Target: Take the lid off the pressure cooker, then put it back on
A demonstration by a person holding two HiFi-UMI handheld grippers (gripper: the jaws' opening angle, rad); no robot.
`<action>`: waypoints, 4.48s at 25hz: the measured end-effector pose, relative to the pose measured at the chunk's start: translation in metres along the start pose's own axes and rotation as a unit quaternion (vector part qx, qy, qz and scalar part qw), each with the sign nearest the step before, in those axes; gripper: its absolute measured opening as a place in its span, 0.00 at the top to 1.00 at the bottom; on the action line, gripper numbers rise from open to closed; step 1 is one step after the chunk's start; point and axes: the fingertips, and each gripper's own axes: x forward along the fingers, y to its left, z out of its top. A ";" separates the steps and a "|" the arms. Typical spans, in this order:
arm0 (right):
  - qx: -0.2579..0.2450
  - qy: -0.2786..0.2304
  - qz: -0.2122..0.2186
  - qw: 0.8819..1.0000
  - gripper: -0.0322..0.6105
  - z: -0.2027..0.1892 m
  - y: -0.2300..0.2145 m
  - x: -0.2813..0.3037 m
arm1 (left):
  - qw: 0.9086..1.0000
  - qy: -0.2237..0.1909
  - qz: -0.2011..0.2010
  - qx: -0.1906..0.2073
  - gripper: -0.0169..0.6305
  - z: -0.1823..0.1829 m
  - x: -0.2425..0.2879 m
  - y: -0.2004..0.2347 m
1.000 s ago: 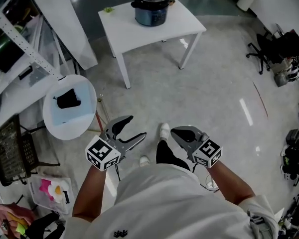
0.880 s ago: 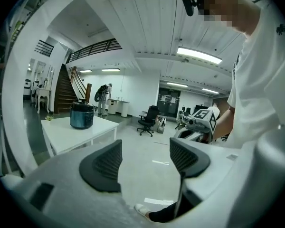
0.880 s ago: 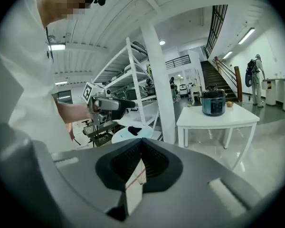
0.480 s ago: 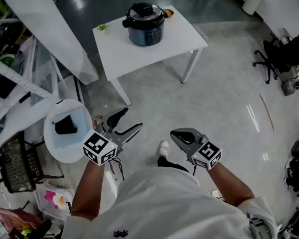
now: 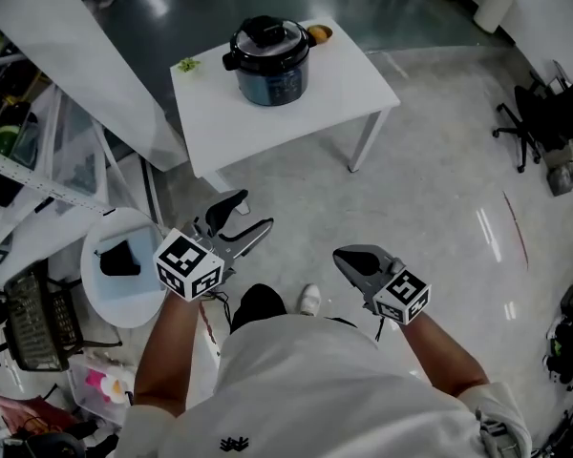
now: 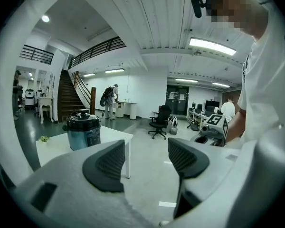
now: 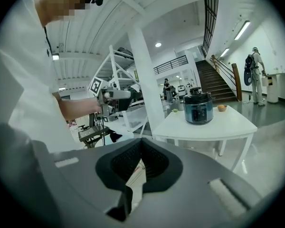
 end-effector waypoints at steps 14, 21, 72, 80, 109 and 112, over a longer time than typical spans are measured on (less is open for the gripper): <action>0.012 -0.007 -0.069 0.997 0.93 0.033 -0.085 0.034 | 0.999 -0.013 -0.022 0.026 0.55 0.046 0.071 0.129; 0.029 -0.010 -0.108 0.994 0.93 0.054 -0.127 0.065 | 0.998 -0.007 -0.028 0.050 0.55 0.078 0.114 0.217; 0.073 -0.011 -0.236 0.969 0.93 0.097 -0.257 0.124 | 0.987 0.096 -0.035 0.121 0.54 0.100 0.333 0.459; 0.080 -0.010 -0.239 0.968 0.93 0.093 -0.257 0.122 | 0.988 0.093 -0.037 0.121 0.54 0.100 0.332 0.459; 0.059 -0.010 -0.182 0.981 0.93 0.095 -0.273 0.096 | 0.991 0.070 0.010 0.111 0.54 0.146 0.286 0.449; 0.053 -0.009 -0.161 0.985 0.93 0.097 -0.272 0.100 | 0.992 0.069 0.027 0.104 0.54 0.147 0.267 0.452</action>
